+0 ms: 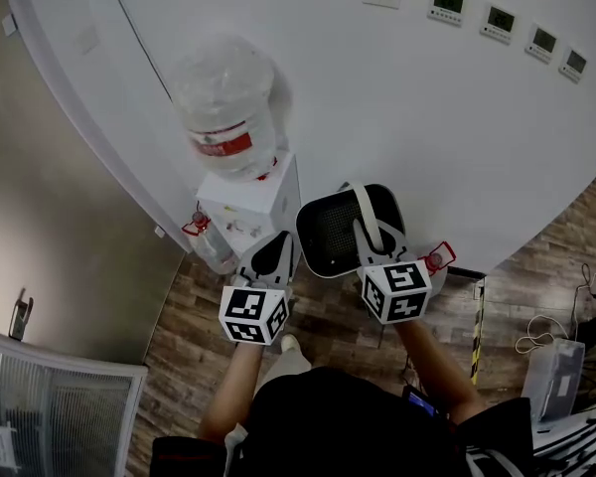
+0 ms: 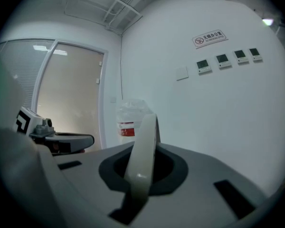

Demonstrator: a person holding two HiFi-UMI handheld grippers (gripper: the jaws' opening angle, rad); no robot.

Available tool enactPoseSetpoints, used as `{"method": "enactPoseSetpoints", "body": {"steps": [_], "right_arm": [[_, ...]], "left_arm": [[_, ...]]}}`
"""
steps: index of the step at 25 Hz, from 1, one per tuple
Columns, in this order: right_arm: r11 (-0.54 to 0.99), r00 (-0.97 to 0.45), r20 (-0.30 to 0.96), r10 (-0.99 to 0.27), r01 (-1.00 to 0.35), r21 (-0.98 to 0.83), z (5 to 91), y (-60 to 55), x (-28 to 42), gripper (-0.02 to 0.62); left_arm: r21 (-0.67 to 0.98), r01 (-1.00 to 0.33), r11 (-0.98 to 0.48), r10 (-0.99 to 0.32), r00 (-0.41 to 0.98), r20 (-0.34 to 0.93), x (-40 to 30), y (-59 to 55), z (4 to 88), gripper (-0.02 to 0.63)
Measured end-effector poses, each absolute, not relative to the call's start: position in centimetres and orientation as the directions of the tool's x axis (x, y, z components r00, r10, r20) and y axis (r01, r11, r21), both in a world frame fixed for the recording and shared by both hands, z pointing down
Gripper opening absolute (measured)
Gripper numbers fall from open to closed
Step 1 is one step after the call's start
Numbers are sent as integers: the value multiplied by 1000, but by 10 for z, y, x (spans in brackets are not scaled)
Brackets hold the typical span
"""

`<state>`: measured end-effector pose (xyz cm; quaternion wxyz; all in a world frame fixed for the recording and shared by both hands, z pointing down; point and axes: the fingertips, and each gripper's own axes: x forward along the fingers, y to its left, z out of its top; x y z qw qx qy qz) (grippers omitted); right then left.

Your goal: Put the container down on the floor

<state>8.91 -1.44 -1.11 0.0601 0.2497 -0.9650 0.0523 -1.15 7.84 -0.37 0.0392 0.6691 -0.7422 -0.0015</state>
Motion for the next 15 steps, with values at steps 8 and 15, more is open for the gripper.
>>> {"method": "enactPoseSetpoints", "body": {"steps": [8,15], "right_arm": [[837,-833,174,-525,-542,-68,-12,-60,40,31],[788,-783,197,-590,-611,-69,-11,-94,7,31]], "left_arm": [[42,-998,48,-997,-45,69,-69,29,-11,17],[34,-999,1,-997,2,81,-121,-6,-14,17]]}}
